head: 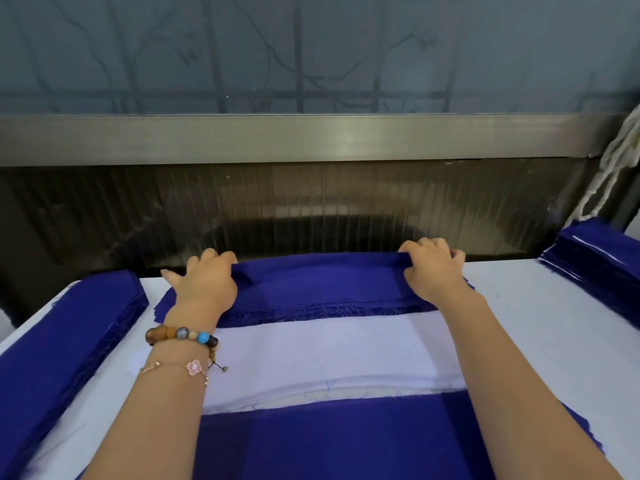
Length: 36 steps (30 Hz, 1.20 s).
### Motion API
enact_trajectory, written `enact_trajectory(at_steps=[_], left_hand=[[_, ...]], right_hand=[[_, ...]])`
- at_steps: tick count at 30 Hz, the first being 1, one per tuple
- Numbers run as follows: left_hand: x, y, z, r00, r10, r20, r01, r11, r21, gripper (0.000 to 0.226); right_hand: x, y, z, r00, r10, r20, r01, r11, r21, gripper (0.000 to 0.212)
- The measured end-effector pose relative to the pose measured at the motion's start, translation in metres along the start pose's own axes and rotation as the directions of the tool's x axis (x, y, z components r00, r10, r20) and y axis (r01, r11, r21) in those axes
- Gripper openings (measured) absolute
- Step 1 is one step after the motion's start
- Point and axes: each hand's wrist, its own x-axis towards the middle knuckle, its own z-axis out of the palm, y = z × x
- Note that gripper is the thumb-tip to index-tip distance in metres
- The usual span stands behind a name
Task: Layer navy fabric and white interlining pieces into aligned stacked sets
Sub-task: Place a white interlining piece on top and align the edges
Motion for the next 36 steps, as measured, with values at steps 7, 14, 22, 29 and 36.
enact_trajectory(at_steps=[7,14,22,29,36], left_hand=[[-0.002,-0.018,-0.005,0.979,-0.205,-0.022,0.204,0.978,-0.041,0.041],[-0.002,-0.021,-0.003,0.927,-0.363,-0.096,0.360,0.932,-0.044,0.046],[-0.003,-0.019,0.008,0.937,-0.292,-0.190,0.264,0.951,-0.160,0.037],[0.000,-0.023,0.021,0.931,-0.316,-0.183,0.242,0.910,-0.337,0.034],[-0.001,-0.025,0.023,0.939,-0.277,-0.205,0.203,0.925,-0.321,0.034]], right_hand=[[-0.002,0.030,0.003,0.954,0.299,-0.027,-0.296,0.952,0.083,0.027],[-0.001,0.039,0.004,0.900,0.432,0.065,-0.432,0.857,0.281,0.018],[-0.002,0.034,0.007,0.900,0.433,0.042,-0.419,0.835,0.356,0.019],[-0.006,0.033,0.019,0.919,0.385,-0.088,-0.323,0.861,0.393,0.022],[-0.009,0.029,0.019,0.934,0.335,-0.121,-0.281,0.901,0.329,0.028]])
